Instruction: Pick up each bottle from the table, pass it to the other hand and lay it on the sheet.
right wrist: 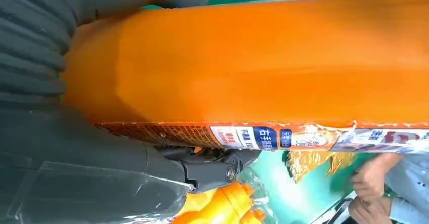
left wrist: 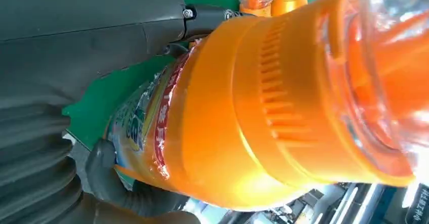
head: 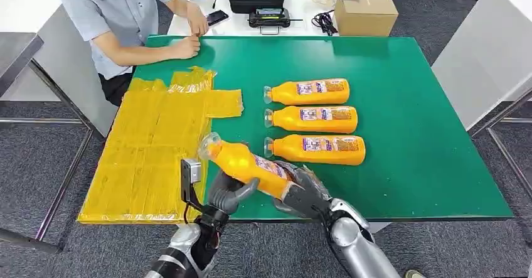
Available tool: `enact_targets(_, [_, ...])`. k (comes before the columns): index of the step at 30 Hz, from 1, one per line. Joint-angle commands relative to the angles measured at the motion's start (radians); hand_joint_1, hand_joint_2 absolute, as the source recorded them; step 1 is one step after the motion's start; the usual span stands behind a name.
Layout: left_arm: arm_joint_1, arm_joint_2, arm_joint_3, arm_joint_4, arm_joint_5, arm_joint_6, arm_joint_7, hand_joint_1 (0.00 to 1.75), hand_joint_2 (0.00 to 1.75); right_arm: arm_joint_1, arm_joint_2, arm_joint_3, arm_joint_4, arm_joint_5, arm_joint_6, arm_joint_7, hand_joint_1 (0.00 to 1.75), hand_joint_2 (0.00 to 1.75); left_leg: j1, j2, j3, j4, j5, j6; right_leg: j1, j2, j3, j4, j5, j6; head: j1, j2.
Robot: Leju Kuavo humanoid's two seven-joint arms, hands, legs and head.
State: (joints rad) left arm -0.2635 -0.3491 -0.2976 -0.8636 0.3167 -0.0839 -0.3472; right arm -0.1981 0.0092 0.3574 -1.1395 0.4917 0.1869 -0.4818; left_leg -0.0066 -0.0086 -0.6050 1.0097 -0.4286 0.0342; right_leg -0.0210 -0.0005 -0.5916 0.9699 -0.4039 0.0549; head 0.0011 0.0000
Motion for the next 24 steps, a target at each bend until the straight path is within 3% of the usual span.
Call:
enact_targets(1, [-0.062, 0.000, 0.007, 0.109, 0.004, -0.013, -0.011, 1.75, 1.75, -0.054, 0.006, 0.051, 0.092, -0.009, -0.007, -0.006, 1.61, 1.75, 0.001, 0.002, 0.003, 0.000, -0.001, -0.002, 0.001, 0.001, 0.002, -0.001, 0.000, -0.002, 0.000, 0.000])
enact_targets(5, [-0.055, 0.000, 0.010, 0.094, 0.020, -0.024, -0.007, 1.75, 1.75, -0.052, 0.004, 0.041, 0.106, -0.011, -0.017, -0.005, 1.52, 1.75, 0.001, 0.001, 0.002, -0.001, -0.001, -0.001, 0.001, 0.001, 0.002, 0.000, 0.000, -0.001, 0.000, 0.000])
enact_targets(6, [-0.055, 0.000, 0.011, 0.093, 0.022, -0.023, -0.007, 1.75, 1.75, -0.054, 0.005, 0.040, 0.110, -0.011, -0.018, -0.005, 1.36, 1.75, 0.001, 0.001, 0.003, 0.000, -0.001, -0.002, 0.001, 0.001, 0.003, -0.001, -0.001, -0.002, 0.000, 0.000])
enact_targets(7, [-0.052, 0.000, 0.014, 0.086, 0.019, -0.017, -0.011, 1.75, 1.75, -0.053, 0.007, 0.039, 0.111, -0.009, -0.020, -0.005, 0.73, 1.75, 0.001, 0.002, 0.003, 0.000, -0.001, -0.002, 0.001, 0.001, 0.003, -0.001, 0.000, -0.002, 0.000, 0.000])
enact_targets(8, [-0.044, 0.000, 0.019, 0.068, 0.007, 0.002, -0.019, 1.75, 1.75, -0.046, 0.012, 0.033, 0.106, -0.009, -0.024, -0.005, 0.21, 1.75, 0.002, 0.002, 0.004, 0.000, -0.002, -0.002, 0.002, 0.001, 0.004, -0.001, -0.001, -0.003, 0.000, 0.000])
enact_targets(9, [-0.037, 0.000, 0.029, 0.053, 0.007, 0.010, -0.022, 1.75, 1.75, -0.042, 0.016, 0.029, 0.106, -0.007, -0.027, -0.003, 0.05, 1.75, 0.001, 0.002, 0.004, 0.000, -0.002, -0.002, 0.002, 0.002, 0.003, -0.001, -0.001, -0.002, 0.000, 0.000])
enact_targets(18, [0.004, 0.001, 0.075, -0.039, -0.066, 0.037, -0.017, 1.75, 1.75, -0.018, 0.027, 0.006, 0.099, 0.003, -0.046, 0.010, 0.00, 1.75, 0.002, 0.002, 0.004, 0.000, -0.002, -0.002, 0.002, 0.001, 0.003, -0.001, -0.001, -0.003, 0.000, 0.000])
enact_targets(22, [0.057, 0.011, 0.064, -0.195, -0.436, 0.243, 0.015, 1.75, 1.75, 0.071, 0.023, -0.062, 0.005, 0.022, -0.069, 0.036, 0.00, 1.75, 0.001, 0.001, 0.003, 0.000, -0.002, -0.002, 0.001, 0.000, 0.003, -0.001, -0.001, -0.002, 0.000, 0.000])
enact_targets(24, [0.107, 0.010, 0.072, -0.337, -0.590, 0.271, 0.036, 1.75, 1.75, 0.129, 0.021, -0.095, -0.066, 0.045, -0.079, 0.047, 0.00, 1.75, 0.001, -0.002, 0.002, 0.000, -0.002, -0.002, 0.001, -0.002, 0.003, 0.000, -0.002, -0.002, 0.000, 0.000])
